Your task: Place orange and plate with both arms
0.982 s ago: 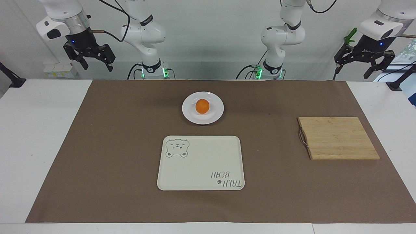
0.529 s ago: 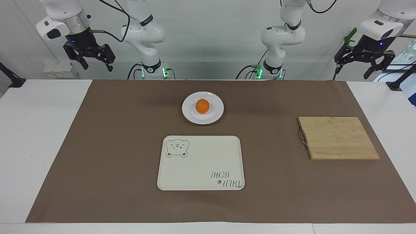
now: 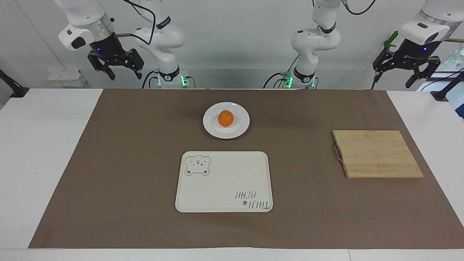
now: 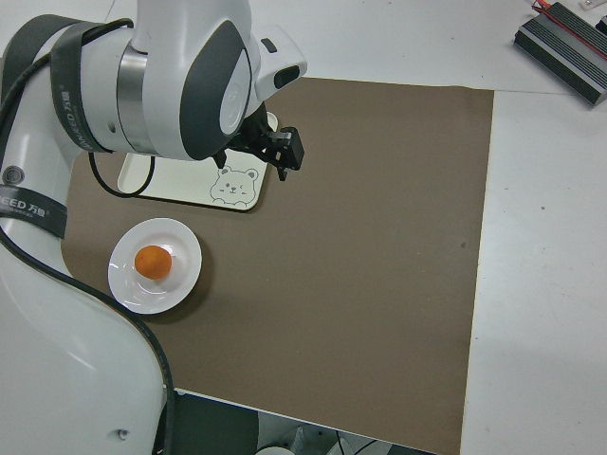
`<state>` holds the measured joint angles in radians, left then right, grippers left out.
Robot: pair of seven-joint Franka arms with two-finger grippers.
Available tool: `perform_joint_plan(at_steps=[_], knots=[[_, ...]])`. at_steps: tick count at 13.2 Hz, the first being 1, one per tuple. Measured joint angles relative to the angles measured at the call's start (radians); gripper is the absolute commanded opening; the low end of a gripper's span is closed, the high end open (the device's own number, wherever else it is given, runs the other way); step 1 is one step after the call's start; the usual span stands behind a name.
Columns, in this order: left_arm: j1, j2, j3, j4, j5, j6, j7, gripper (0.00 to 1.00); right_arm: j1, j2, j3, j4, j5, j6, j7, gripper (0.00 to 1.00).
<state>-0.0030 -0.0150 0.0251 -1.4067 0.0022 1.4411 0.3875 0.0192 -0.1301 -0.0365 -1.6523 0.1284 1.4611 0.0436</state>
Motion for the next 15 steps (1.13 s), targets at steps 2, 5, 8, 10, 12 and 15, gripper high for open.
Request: perform_joint_plan(at_steps=[2,5,8,10,12,15], knots=[[0.0,0.0,0.0,0.0,0.0,0.0,0.0,1.0,0.001,0.003,0.001,-0.066,0.074,0.058,-0.008,1.0],[0.0,0.0,0.0,0.0,0.0,0.0,0.0,1.0,0.022,0.013,0.002,-0.201,0.177,0.188,-0.041,1.0],[0.0,0.0,0.0,0.0,0.0,0.0,0.0,1.0,0.065,0.059,0.004,-0.327,0.306,0.352,-0.096,1.0],[0.0,0.0,0.0,0.0,0.0,0.0,0.0,1.0,0.077,0.105,0.003,-0.378,0.39,0.435,-0.148,1.0],[0.0,0.0,0.0,0.0,0.0,0.0,0.0,1.0,0.108,0.132,0.004,-0.435,0.477,0.517,-0.17,1.0],[0.0,0.0,0.0,0.0,0.0,-0.001,0.0,1.0,0.175,0.143,0.005,-0.566,0.608,0.658,-0.264,1.0]])
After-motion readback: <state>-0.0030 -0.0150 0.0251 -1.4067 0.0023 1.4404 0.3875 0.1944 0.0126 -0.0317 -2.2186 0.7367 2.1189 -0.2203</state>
